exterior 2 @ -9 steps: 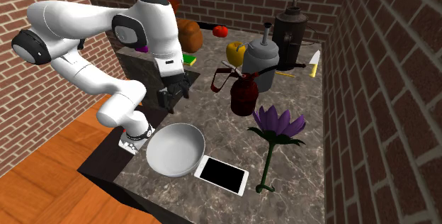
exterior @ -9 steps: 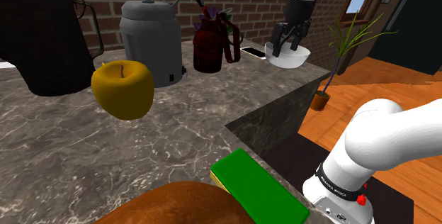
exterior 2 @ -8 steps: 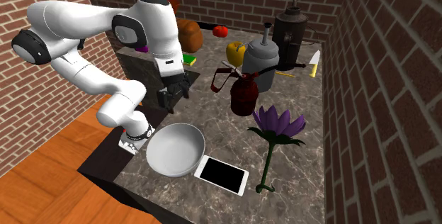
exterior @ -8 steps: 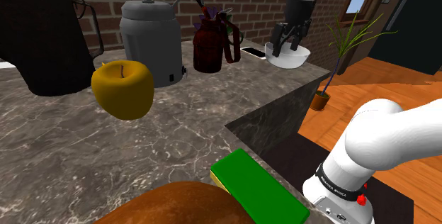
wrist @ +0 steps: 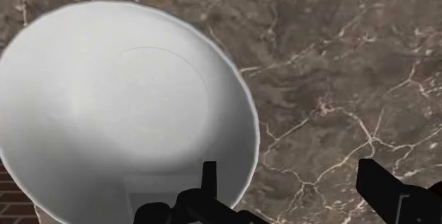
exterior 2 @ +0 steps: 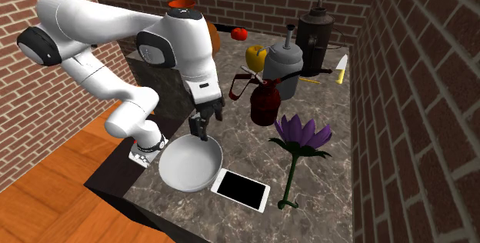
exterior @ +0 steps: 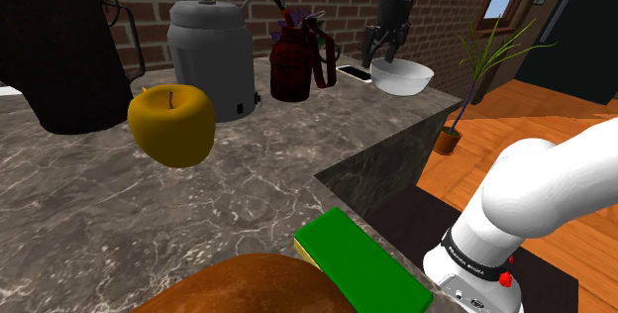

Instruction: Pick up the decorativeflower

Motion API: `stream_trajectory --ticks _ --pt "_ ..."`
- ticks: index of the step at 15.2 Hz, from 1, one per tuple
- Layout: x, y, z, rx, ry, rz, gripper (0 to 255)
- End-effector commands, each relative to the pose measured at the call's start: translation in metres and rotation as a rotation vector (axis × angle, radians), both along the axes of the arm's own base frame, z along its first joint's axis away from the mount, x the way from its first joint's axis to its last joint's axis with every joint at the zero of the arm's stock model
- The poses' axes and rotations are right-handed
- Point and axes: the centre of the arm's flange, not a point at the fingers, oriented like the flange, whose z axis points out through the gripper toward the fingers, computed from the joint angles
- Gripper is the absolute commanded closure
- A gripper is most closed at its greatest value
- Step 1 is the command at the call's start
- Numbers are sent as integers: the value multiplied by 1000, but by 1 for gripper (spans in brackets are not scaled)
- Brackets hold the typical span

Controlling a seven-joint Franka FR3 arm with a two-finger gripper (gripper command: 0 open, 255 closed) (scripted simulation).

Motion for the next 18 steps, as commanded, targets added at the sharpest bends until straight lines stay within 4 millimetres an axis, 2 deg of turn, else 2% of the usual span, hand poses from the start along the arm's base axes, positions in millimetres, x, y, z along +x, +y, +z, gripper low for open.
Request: stream_trajectory --ticks 1,18 --pt "21 -17 -1 6 -11 7 0" --pt "208 -129 -9 70 -94 63 0"
